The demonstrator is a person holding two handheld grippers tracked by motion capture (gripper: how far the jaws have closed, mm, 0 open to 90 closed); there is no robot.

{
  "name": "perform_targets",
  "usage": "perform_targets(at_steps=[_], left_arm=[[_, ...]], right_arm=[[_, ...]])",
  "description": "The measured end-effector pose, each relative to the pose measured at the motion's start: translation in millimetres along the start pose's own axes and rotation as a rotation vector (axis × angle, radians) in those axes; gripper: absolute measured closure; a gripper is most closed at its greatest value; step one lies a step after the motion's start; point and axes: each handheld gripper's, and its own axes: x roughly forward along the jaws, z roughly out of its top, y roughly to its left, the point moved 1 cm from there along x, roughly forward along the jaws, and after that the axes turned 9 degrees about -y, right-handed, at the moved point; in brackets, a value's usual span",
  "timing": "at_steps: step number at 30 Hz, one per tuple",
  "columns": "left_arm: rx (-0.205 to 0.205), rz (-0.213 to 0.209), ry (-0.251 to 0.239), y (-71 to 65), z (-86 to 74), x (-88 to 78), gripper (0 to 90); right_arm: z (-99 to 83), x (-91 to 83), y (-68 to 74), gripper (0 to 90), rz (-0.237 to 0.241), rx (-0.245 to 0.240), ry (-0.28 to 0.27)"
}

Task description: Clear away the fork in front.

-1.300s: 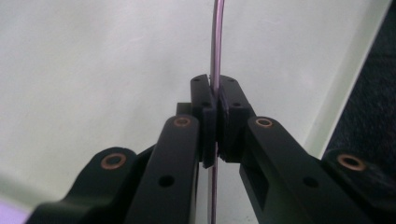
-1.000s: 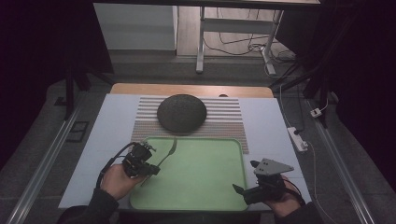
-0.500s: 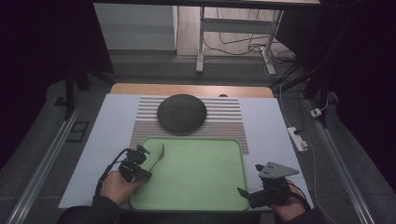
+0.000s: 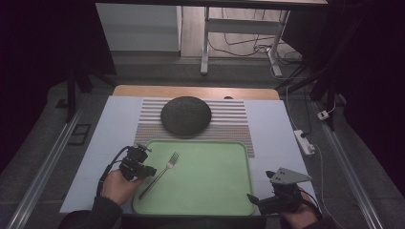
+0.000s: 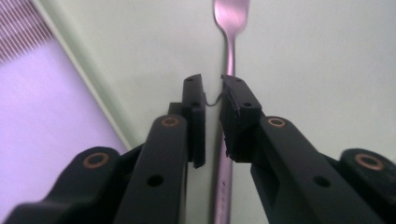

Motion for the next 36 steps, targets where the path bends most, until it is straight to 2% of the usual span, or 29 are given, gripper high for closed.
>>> perform_targets(at_steps=[3,8,13,15,19,26,36], left_arm=[[0.011,-0.039,-0.025,-0.6,8.2,3.6,86.1],[0.070,-0.100,-0.020,-12.6,23.2,20.1,88.6],[0.131,-0.100,0.013,-26.4,29.7,40.8,88.6],[0.140,-0.102,0.023,-30.0,31.1,47.6,88.6],[0.153,-0.076,0.026,-33.9,33.1,56.1,88.6],[0.146,-0.035,0.010,-25.6,35.1,54.9,88.6],[0.083,-0.024,0.005,-3.4,34.8,49.1,88.6]], right_arm=[[-0.5,-1.5,0.0,0.0,-0.003,0.004,-0.002],[-1.1,-2.2,-0.6,0.0,0.003,0.008,-0.007],[-1.2,-1.9,-1.1,0.0,0.007,0.011,-0.004],[-1.3,-2.1,-1.8,0.0,0.011,0.018,-0.006],[-1.5,-2.1,-3.6,0.0,0.013,0.044,-0.009],[-1.8,-1.6,-5.1,0.0,0.020,0.056,-0.005],[-1.7,-0.9,-5.4,0.0,0.033,0.059,0.003]])
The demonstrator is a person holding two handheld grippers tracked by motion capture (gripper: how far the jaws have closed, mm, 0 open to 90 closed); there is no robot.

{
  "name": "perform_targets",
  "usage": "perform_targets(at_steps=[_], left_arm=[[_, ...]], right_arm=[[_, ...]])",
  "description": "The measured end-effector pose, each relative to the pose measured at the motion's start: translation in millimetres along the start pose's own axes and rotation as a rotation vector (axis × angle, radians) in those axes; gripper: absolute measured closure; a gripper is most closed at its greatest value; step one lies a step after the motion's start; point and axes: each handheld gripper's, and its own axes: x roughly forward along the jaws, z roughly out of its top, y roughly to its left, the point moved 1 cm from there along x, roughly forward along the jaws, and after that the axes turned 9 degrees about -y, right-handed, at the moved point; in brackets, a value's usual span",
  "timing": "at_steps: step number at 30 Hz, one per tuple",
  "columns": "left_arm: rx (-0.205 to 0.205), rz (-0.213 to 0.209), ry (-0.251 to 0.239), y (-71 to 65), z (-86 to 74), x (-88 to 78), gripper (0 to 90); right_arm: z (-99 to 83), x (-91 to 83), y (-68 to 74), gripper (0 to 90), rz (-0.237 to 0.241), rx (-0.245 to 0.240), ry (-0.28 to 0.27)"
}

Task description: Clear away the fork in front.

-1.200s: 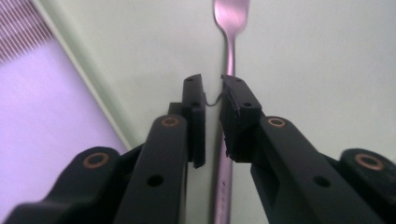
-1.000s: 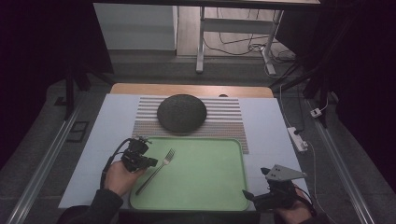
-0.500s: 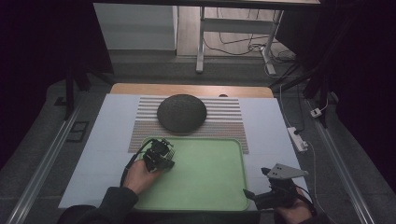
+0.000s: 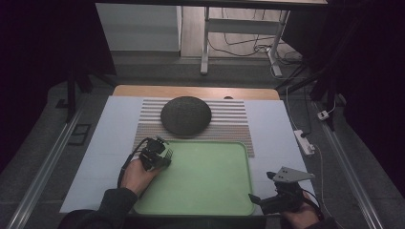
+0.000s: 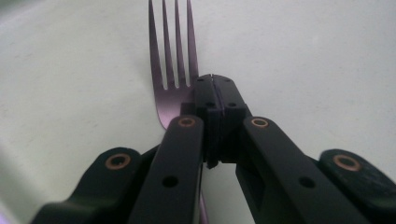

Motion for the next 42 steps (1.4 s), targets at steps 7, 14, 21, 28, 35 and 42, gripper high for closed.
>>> perform_targets(at_steps=[7,14,21,28,35,42], left_arm=[[-0.038,0.017,0.002,12.8,-2.1,-5.1,88.6],[-0.074,0.042,-0.005,27.5,-5.3,-10.9,88.6],[-0.090,0.056,-0.019,36.0,-7.1,-13.6,88.5],[-0.095,0.037,-0.021,34.9,-7.0,-13.8,82.4],[-0.064,0.020,-0.046,27.5,-4.1,-17.4,73.1],[0.018,-0.001,-0.111,21.3,-4.4,-24.9,54.5]], right_arm=[[-0.1,0.5,-0.2,0.0,0.007,0.002,0.002],[-0.1,0.8,-0.4,0.0,0.014,0.000,0.004],[0.0,1.7,0.0,0.1,0.016,-0.007,0.013],[0.1,1.7,0.2,0.2,0.018,-0.012,0.016],[0.1,1.8,0.1,0.2,0.020,-0.012,0.016],[0.1,1.9,0.1,0.2,0.022,-0.012,0.018]])
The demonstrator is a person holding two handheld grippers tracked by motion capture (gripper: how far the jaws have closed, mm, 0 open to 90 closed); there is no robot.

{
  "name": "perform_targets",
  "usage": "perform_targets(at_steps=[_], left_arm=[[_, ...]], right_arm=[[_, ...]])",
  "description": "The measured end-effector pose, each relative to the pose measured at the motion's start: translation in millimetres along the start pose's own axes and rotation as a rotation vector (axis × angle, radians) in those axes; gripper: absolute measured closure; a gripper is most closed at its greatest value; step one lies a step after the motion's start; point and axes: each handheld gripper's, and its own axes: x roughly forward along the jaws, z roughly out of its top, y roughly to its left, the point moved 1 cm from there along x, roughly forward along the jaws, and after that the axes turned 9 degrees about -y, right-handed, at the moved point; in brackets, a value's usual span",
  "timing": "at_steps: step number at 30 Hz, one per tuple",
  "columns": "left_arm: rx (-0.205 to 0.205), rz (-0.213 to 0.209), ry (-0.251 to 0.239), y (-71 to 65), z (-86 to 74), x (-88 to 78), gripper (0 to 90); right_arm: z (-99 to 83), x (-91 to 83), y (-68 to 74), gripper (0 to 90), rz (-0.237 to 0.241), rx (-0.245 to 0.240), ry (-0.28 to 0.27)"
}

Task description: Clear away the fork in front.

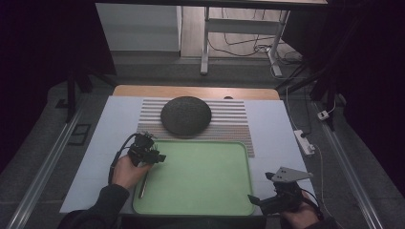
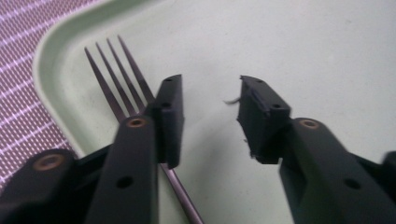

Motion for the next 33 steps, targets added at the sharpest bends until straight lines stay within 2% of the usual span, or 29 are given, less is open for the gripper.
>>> perform_targets(at_steps=[3,5,7,14,17,19,24,29,33], left_arm=[[0.071,0.018,-0.027,-4.9,-0.1,-3.4,41.2],[0.101,0.021,-0.034,-7.7,-0.3,-4.9,32.9],[0.109,0.005,-0.046,-9.9,-0.8,-7.2,27.0],[0.102,-0.050,-0.108,-16.1,-4.8,-25.8,11.1],[0.100,-0.082,-0.140,-16.3,-8.8,-37.3,6.6],[0.107,-0.088,-0.162,-15.8,-11.8,-44.9,4.1],[0.091,-0.114,-0.214,-12.5,-19.6,-60.8,0.6],[0.095,-0.122,-0.239,-12.3,-31.5,-73.6,0.0],[0.083,-0.127,-0.251,-12.0,-43.3,-82.3,0.0]], right_arm=[[0.1,0.0,0.0,0.2,0.001,0.003,0.002],[0.0,0.1,-0.1,0.2,0.002,0.001,0.002],[0.0,0.1,0.0,0.2,0.002,0.001,0.003],[-0.1,0.5,0.0,0.2,0.003,0.003,0.004],[-0.1,0.5,0.1,0.2,0.003,0.003,0.005],[0.0,0.6,0.0,0.2,0.003,0.004,0.006],[0.3,1.2,0.3,0.2,-0.001,0.003,0.011],[0.2,1.1,-0.7,0.2,0.005,0.013,0.009],[0.2,1.2,-1.3,0.1,0.007,0.021,0.012]])
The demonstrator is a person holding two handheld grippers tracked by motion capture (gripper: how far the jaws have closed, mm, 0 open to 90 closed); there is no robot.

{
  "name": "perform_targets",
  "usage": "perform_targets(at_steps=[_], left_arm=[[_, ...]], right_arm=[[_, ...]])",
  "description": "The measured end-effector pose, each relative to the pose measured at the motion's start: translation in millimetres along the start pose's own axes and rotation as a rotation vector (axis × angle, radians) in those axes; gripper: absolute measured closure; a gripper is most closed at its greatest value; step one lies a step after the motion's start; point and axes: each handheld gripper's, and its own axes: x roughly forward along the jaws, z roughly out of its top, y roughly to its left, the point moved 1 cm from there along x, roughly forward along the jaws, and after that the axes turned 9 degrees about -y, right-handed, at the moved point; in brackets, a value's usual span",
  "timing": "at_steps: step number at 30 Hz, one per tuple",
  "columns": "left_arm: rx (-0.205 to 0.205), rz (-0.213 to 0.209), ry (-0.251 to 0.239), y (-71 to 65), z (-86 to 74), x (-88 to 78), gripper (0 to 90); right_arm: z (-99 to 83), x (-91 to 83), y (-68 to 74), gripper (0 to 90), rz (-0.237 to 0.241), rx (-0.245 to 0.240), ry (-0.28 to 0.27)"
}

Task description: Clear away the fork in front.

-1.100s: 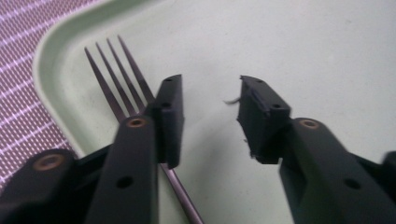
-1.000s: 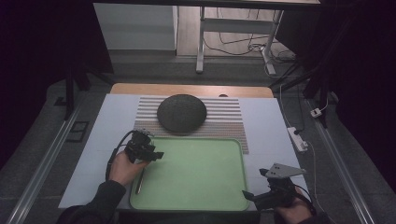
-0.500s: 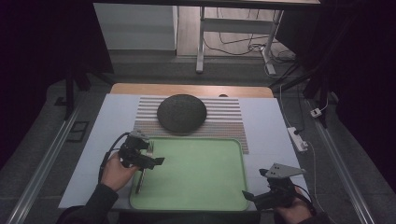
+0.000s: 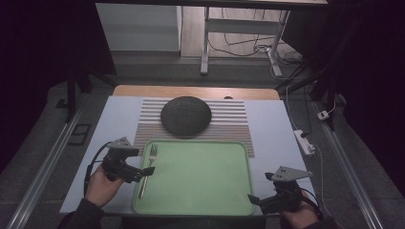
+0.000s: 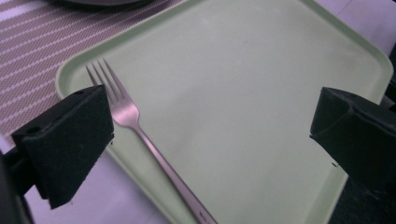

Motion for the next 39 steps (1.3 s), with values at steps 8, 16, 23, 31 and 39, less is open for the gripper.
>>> perform_targets(at_steps=[8,16,23,31,39], left_arm=[[-0.031,0.008,-0.036,-2.6,-17.4,-25.5,0.0],[-0.071,0.019,-0.076,-0.9,-34.9,-51.3,0.0],[-0.102,0.016,-0.115,-0.1,-48.9,-69.5,0.0],[-0.111,0.018,-0.110,-3.1,-59.9,-77.0,0.0],[-0.112,0.040,-0.075,-7.4,-68.7,-81.1,0.0]], right_arm=[[-0.1,0.0,-1.0,0.1,0.003,0.006,-0.003],[-0.1,-0.1,-1.3,0.1,0.003,0.011,-0.001],[-0.1,0.0,-1.5,0.1,0.003,0.014,0.000],[-0.2,0.0,-1.7,0.2,0.001,0.017,0.000],[0.0,0.2,-1.1,0.1,-0.001,0.017,0.002]])
